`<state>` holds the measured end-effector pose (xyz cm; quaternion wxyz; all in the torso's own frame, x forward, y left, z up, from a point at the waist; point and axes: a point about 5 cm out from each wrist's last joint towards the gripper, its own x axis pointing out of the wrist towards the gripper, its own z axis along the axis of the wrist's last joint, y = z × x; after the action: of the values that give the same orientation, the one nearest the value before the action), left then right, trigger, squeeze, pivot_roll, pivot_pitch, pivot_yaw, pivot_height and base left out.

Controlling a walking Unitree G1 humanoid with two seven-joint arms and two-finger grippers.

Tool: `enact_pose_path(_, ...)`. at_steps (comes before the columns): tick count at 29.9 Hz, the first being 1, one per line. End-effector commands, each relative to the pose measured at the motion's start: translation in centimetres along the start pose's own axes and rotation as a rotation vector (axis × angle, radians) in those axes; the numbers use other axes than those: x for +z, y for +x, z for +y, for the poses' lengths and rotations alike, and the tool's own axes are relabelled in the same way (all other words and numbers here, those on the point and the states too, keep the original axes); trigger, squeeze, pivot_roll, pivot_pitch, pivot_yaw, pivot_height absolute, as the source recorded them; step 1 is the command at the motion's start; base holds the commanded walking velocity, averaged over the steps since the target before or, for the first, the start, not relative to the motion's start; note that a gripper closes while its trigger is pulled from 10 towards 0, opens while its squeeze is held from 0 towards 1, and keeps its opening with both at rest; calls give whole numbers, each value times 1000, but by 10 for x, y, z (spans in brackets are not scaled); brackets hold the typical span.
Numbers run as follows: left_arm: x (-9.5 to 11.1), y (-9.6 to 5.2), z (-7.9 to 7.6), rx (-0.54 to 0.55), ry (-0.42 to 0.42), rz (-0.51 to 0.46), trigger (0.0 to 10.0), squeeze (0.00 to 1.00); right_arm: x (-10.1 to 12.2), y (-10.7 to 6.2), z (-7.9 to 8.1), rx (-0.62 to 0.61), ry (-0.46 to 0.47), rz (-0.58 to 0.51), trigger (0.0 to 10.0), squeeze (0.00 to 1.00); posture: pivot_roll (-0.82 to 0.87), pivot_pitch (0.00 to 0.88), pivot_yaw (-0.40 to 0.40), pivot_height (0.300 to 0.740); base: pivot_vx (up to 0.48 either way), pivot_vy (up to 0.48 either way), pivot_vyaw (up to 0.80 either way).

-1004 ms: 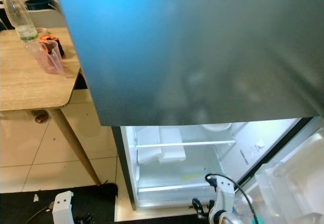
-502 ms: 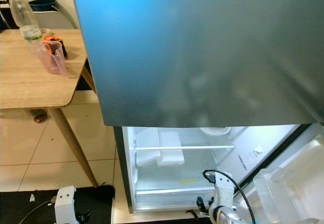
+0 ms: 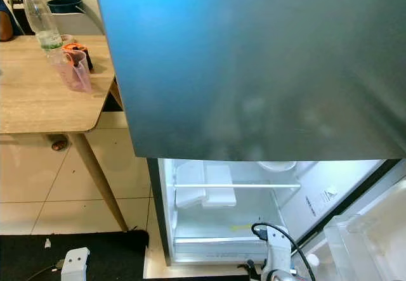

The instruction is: Restocking fridge

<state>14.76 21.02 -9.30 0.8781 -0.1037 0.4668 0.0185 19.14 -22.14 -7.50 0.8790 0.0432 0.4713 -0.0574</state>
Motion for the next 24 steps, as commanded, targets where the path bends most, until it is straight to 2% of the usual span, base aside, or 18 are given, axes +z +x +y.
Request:
enact_pose_path(1, -1, -1, 4, 12, 27, 16, 10000, 0, -5, -1, -2, -10, -8, 14, 10000, 0, 7, 0, -5, 740, 0, 0, 0)
enact_pose_path(9, -4, -3, 8, 18, 62, 40, 10000, 0, -18, -2, 3, -7, -23, 47, 10000, 0, 6, 0, 15, 740, 0, 0, 0)
enact_pose_path(24, -3, -2, 6, 18, 82, 45, 10000, 0, -19, -3, -5, -40, -33, 50, 10000, 0, -3, 0, 22, 740, 0, 0, 0)
